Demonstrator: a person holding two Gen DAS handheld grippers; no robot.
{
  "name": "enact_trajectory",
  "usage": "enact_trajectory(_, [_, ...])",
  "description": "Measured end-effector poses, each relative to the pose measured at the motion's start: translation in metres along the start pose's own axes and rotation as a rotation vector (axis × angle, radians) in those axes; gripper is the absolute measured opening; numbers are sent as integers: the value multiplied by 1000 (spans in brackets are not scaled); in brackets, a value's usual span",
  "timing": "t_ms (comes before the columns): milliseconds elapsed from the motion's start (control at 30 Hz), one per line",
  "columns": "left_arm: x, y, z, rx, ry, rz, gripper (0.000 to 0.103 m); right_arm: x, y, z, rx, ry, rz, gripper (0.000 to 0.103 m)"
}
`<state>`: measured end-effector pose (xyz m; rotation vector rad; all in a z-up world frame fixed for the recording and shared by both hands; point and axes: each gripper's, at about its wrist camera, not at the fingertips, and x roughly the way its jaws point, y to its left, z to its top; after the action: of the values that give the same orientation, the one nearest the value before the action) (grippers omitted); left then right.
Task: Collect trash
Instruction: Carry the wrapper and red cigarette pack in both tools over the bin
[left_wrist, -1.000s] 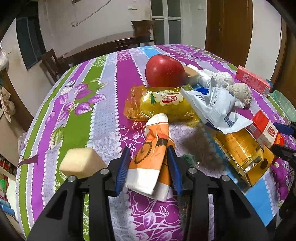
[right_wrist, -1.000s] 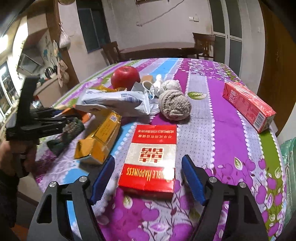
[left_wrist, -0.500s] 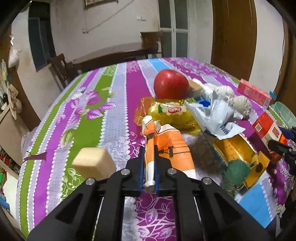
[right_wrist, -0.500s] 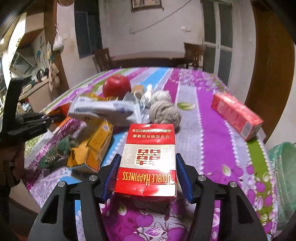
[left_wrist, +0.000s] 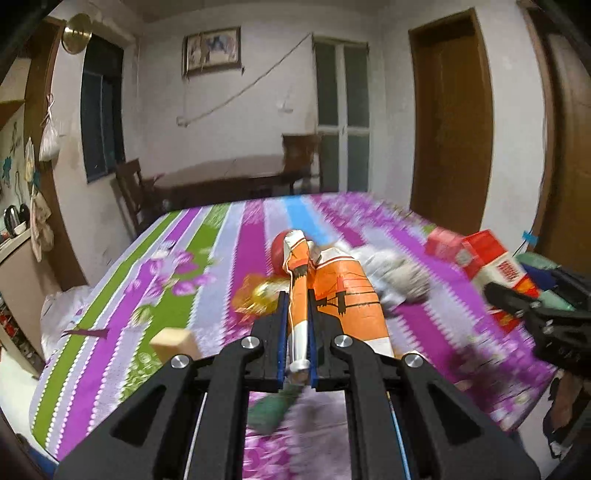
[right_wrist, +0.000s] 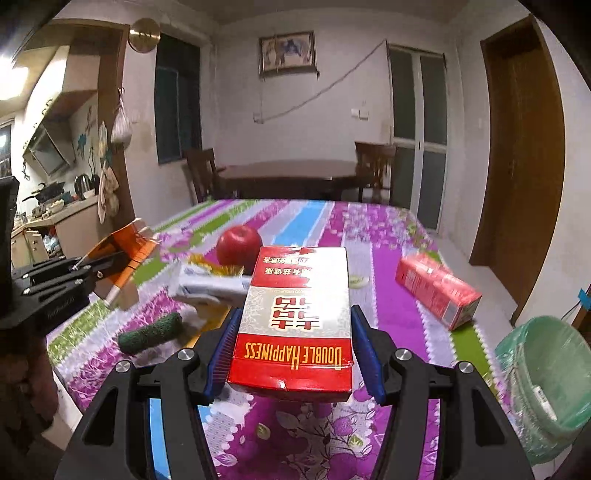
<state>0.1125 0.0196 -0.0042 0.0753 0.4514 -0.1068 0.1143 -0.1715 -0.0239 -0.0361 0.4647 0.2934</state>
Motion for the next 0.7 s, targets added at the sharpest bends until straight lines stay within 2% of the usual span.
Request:
enact_trajectory(267, [-11, -50, 15, 25, -73, -81, 7, -31, -15, 18, 2, -59, -29, 59])
enact_trajectory(700, [-1, -116, 33, 50, -101, -213, 7, -73, -74, 31, 31, -90, -135, 59])
